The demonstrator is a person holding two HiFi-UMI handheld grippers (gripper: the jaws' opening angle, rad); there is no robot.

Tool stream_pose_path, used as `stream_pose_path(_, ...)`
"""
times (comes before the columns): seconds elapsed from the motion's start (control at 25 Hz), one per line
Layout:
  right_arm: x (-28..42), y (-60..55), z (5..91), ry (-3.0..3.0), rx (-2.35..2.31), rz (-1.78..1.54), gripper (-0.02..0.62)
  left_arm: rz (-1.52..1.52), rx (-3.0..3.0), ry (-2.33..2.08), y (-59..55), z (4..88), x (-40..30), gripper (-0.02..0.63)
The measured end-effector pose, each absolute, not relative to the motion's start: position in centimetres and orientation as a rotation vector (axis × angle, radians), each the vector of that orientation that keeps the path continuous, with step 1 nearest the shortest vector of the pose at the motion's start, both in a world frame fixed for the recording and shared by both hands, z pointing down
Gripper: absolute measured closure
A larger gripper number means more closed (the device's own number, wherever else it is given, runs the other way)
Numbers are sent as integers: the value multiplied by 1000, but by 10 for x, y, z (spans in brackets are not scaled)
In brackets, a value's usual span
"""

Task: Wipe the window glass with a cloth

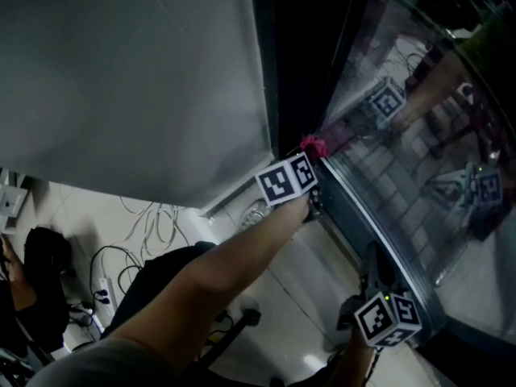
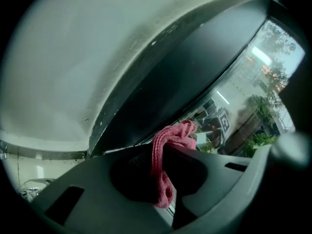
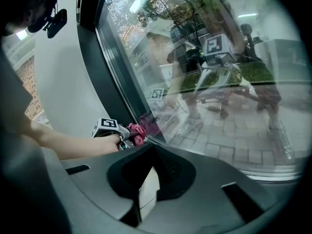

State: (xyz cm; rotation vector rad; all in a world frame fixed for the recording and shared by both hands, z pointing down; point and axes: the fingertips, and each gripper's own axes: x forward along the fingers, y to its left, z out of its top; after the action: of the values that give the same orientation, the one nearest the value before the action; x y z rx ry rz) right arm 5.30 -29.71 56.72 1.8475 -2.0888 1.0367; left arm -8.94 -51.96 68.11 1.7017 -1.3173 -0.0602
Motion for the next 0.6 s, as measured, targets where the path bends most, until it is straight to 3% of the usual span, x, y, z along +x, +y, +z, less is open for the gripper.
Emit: stream_pose_path(0.6, 39, -268, 518, -2180, 1905, 982, 595, -186, 1834, -1248, -507, 585, -83, 561)
